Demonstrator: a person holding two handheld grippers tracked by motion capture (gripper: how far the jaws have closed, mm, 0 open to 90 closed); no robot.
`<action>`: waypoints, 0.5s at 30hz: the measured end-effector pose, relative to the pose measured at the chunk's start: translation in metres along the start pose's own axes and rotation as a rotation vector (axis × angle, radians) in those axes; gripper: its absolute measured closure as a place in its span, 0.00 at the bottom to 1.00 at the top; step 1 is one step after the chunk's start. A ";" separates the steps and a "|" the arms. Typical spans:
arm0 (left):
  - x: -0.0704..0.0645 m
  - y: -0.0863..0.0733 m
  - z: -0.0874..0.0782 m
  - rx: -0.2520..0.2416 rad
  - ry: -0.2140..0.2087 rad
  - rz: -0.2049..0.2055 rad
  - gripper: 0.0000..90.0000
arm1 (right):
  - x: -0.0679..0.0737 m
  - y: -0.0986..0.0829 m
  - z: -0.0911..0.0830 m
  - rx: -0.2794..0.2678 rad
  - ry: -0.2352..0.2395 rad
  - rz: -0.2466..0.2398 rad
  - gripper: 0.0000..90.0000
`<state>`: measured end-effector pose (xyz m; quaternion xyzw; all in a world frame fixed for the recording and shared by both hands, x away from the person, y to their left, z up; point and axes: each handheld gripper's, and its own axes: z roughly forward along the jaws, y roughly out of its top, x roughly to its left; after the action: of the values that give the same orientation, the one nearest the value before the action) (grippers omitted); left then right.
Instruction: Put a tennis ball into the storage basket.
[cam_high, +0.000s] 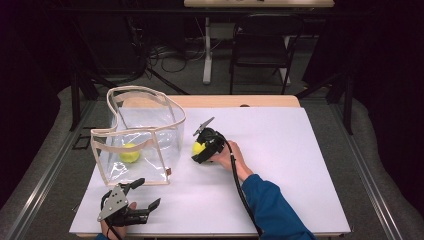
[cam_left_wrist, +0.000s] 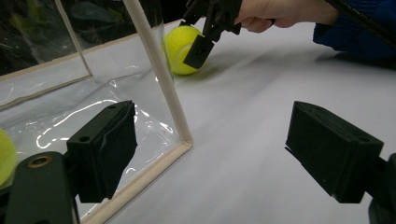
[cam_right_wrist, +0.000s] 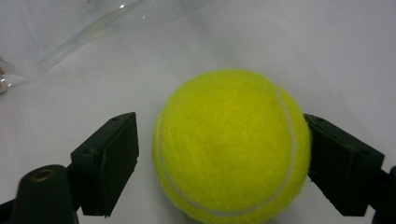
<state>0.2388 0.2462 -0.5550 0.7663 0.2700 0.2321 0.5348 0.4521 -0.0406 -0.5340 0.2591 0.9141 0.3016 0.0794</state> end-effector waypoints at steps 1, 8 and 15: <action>0.000 0.000 0.000 0.000 0.000 0.000 0.18 | 0.000 0.000 0.000 -0.003 -0.004 -0.001 0.18; 0.000 0.000 0.000 0.001 -0.001 -0.002 0.18 | -0.002 -0.001 0.001 0.008 -0.041 0.012 0.28; 0.000 0.000 0.000 0.000 0.000 -0.003 0.18 | -0.002 0.000 0.000 0.008 -0.042 0.006 0.29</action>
<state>0.2391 0.2465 -0.5551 0.7658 0.2711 0.2314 0.5352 0.4536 -0.0417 -0.5346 0.2683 0.9127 0.2927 0.0967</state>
